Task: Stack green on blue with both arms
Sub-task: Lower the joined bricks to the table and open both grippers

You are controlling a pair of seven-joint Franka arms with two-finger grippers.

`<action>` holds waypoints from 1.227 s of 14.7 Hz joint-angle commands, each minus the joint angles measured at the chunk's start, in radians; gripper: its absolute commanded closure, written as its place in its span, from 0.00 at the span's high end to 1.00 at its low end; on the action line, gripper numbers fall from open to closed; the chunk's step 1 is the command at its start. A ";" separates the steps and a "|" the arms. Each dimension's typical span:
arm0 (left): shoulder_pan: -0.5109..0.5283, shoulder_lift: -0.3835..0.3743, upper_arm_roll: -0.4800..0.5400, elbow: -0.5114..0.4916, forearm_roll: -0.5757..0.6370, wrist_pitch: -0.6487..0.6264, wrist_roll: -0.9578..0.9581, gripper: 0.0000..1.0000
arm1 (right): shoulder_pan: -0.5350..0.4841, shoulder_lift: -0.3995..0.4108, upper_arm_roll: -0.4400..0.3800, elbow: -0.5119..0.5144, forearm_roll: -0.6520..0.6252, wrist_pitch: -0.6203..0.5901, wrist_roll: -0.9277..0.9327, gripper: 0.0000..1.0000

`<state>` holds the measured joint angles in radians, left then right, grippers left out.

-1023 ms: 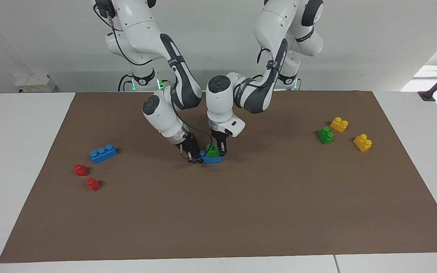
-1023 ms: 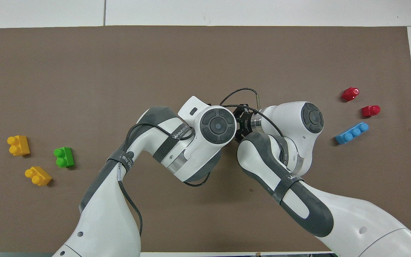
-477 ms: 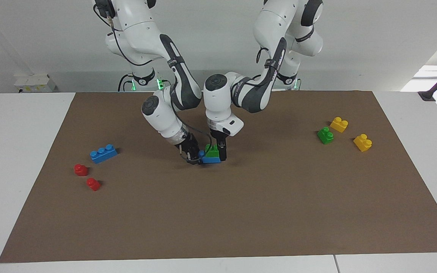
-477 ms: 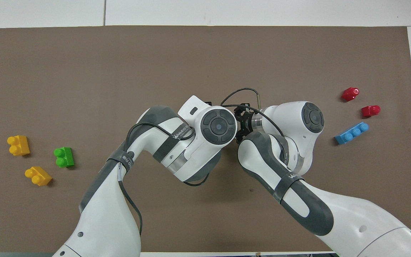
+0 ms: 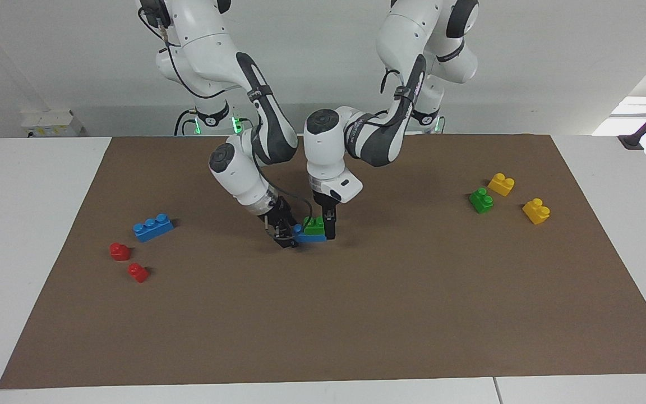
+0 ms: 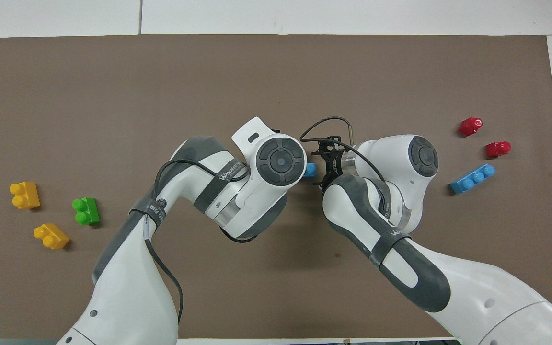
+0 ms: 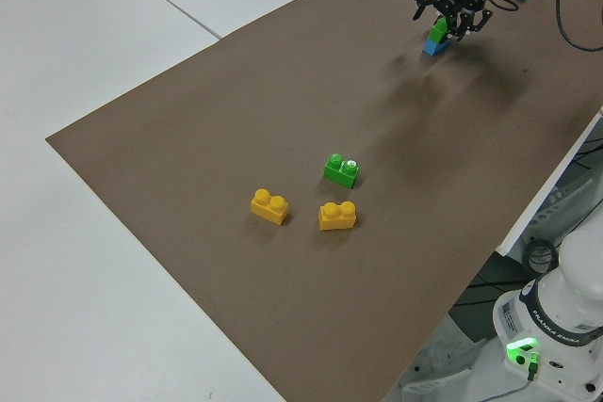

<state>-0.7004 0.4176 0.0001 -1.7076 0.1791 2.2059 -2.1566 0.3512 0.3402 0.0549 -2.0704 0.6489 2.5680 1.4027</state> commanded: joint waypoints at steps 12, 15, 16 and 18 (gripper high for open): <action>0.208 -0.146 -0.006 -0.101 0.002 -0.015 0.507 1.00 | -0.176 -0.061 0.003 0.010 0.018 -0.117 -0.177 0.81; 0.248 -0.161 -0.006 -0.101 0.000 -0.029 0.589 1.00 | -0.199 -0.099 0.000 0.042 -0.001 -0.173 -0.249 0.81; 0.265 -0.164 -0.008 -0.101 0.000 -0.031 0.616 1.00 | -0.213 -0.105 -0.004 0.077 -0.035 -0.230 -0.293 0.81; 0.295 -0.169 -0.008 -0.099 -0.024 -0.038 0.694 1.00 | -0.241 -0.107 -0.003 0.168 -0.185 -0.349 -0.323 0.81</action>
<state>-0.4376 0.2869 0.0010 -1.7745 0.1762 2.1836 -1.5425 0.1480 0.2378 0.0465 -1.9863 0.5701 2.3273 1.1246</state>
